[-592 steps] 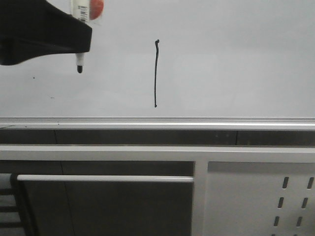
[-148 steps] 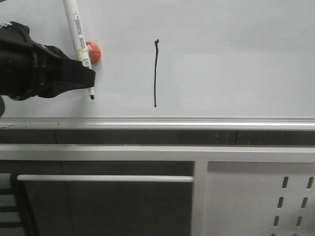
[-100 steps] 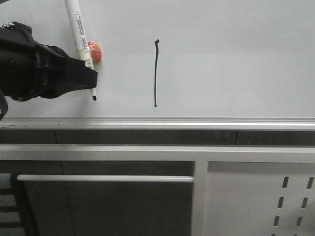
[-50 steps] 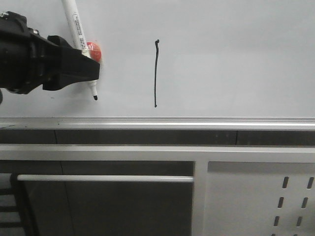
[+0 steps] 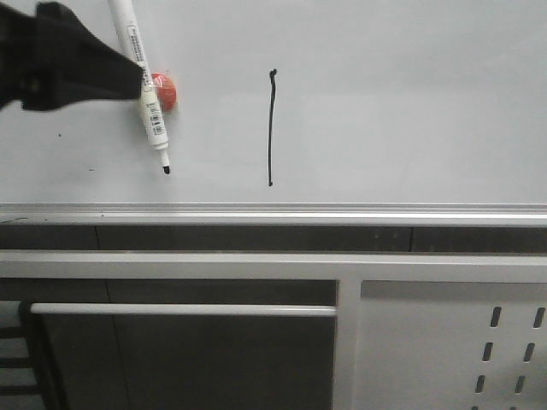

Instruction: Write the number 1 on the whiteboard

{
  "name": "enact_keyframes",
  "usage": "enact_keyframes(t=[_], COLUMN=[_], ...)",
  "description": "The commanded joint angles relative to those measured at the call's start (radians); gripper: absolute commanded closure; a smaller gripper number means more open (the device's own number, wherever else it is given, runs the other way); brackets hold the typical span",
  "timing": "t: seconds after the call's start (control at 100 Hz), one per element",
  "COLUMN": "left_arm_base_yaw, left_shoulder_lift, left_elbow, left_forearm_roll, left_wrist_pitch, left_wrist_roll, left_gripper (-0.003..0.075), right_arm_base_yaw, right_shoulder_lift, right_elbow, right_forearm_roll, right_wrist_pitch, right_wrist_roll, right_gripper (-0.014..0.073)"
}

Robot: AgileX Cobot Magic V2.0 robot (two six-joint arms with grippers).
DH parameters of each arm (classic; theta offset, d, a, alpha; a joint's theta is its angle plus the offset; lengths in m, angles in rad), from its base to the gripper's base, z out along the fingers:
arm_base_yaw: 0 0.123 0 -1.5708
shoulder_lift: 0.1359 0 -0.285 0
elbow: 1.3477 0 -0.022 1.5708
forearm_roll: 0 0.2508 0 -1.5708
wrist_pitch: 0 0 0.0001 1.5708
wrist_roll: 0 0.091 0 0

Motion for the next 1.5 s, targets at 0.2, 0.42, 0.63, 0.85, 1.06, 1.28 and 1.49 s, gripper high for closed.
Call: enact_keyframes(t=[0.2,0.42,0.63,0.85,1.06,1.28,1.49], left_arm_base_yaw=[-0.05,-0.047,-0.047,-0.047,-0.047,-0.047,-0.047], left_shoulder_lift=[-0.477,-0.856,-1.008,-1.01,-1.01,-1.01,-1.01], left_elbow=[-0.026,-0.026,-0.026,-0.026,-0.026,-0.026,-0.026], left_forearm_roll=[-0.006,0.066,0.088,0.088,0.083,0.083,0.089], left_wrist_pitch=[0.224,0.516,0.706,0.71,0.71,0.71,0.71], left_wrist_roll=[-0.007,0.0,0.0,0.0,0.0,0.0,0.0], left_gripper=[0.0419,0.0736,0.0738,0.0738,0.0738,0.0738,0.0738], right_arm_base_yaw=[-0.004,-0.004,-0.004,-0.004,-0.004,-0.004,-0.004], right_shoulder_lift=[-0.068,-0.267,-0.419,-0.451,-0.451,-0.451,-0.451], right_elbow=[-0.014,0.136,0.259,0.263,0.263,0.263,0.263], right_forearm_roll=[-0.015,-0.015,-0.015,-0.015,-0.015,-0.015,-0.015], right_wrist_pitch=[0.025,-0.007,-0.011,-0.004,-0.004,-0.011,-0.011], right_wrist_roll=[-0.001,-0.104,-0.107,-0.107,-0.107,-0.107,-0.107], right_gripper=[0.0666,0.0666,0.0666,0.0666,0.0666,0.0666,0.0666])
